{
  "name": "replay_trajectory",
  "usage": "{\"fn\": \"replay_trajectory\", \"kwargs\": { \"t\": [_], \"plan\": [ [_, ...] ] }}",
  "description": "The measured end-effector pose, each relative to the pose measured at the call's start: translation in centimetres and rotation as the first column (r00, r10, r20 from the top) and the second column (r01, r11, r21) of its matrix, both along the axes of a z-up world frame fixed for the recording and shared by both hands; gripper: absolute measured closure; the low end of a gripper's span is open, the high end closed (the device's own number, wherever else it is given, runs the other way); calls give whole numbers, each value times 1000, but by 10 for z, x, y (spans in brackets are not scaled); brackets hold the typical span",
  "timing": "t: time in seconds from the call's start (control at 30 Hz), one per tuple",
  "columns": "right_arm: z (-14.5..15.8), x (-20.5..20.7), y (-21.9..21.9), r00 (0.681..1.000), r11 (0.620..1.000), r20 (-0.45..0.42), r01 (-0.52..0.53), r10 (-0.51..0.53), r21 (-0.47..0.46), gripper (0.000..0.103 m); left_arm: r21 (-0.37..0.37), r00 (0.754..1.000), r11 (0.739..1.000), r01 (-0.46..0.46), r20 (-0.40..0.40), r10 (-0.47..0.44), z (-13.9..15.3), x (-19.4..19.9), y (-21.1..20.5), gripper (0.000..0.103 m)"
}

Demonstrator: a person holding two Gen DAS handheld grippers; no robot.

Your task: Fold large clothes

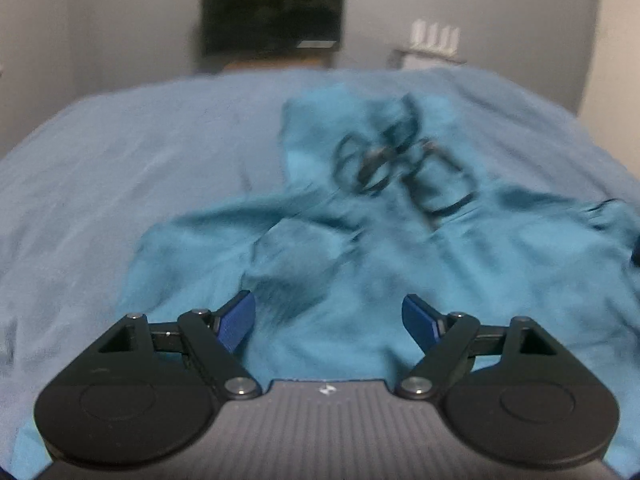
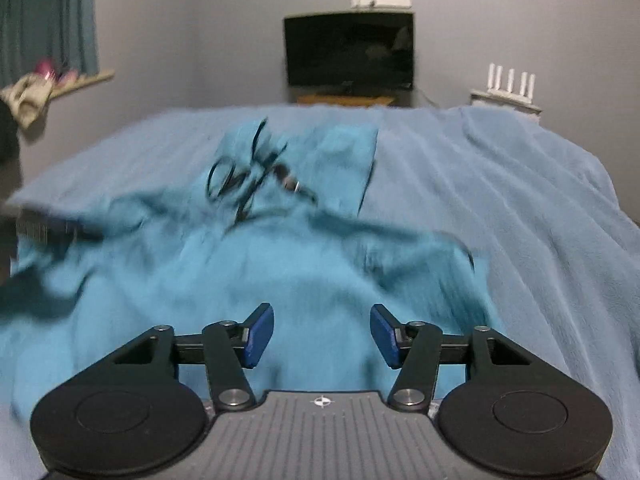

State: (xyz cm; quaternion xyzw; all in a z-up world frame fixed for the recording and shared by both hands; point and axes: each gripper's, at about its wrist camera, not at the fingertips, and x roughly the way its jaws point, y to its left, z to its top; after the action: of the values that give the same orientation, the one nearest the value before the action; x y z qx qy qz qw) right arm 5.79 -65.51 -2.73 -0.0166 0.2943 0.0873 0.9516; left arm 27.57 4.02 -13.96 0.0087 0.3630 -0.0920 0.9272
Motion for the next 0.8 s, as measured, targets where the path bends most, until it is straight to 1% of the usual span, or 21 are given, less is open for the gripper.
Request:
{"fn": "replay_trajectory", "kwargs": {
  "t": [0.03, 0.1, 0.17, 0.23, 0.27, 0.3, 0.37, 0.43, 0.5, 0.53, 0.63, 0.73, 0.77, 0.8],
  "plan": [
    [2, 14, 2, 1000, 1000, 6, 9, -9, 15, 48, -25, 1000, 1000, -19, -12, 19, -5, 4, 7, 23],
    [5, 39, 7, 1000, 998, 13, 22, -23, 63, 49, -102, 999, 994, -46, -20, 44, -7, 8, 22, 23],
    [6, 70, 12, 999, 992, 11, 37, -38, 117, 51, -147, 998, 988, -54, -20, 52, 0, 11, 28, 23],
    [6, 98, 17, 998, 987, 9, 59, -61, 152, 51, -175, 999, 984, -35, 34, 41, 19, 16, 29, 22],
    [5, 113, 19, 997, 984, 7, 70, -72, 164, 51, -183, 998, 983, -2, 67, 14, 28, 21, 29, 22],
    [5, 124, 22, 997, 982, 6, 78, -80, 169, 51, -182, 995, 983, 34, 95, -16, 37, 31, 27, 20],
    [2, 150, 27, 995, 981, 3, 102, -104, 164, 51, -148, 990, 986, 82, 122, -64, 48, 57, 20, 19],
    [-1, 176, 29, 992, 980, -1, 128, -129, 154, 51, -106, 987, 989, 102, 134, -87, 52, 90, 14, 19],
    [-3, 199, 30, 988, 978, 2, 152, -154, 144, 51, -79, 987, 991, 112, 121, -102, 50, 127, 10, 19],
    [-4, 211, 30, 987, 977, 7, 161, -163, 137, 51, -81, 989, 991, 109, 108, -100, 47, 146, 8, 19],
    [-4, 243, 28, 982, 977, 22, 183, -186, 109, 51, -149, 997, 986, 73, 42, -68, 33, 197, 12, 19],
    [-9, 275, 25, 976, 972, 21, 214, -217, 98, 52, -226, 999, 973, -34, -32, 27, 13, 238, 22, 20],
    [-11, 285, 22, 972, 968, 17, 230, -233, 100, 52, -234, 997, 970, -66, -46, 57, 6, 249, 25, 20],
    [-14, 294, 20, 968, 963, 13, 248, -250, 109, 52, -223, 994, 970, -101, -56, 91, 0, 257, 27, 20]
  ]
}}
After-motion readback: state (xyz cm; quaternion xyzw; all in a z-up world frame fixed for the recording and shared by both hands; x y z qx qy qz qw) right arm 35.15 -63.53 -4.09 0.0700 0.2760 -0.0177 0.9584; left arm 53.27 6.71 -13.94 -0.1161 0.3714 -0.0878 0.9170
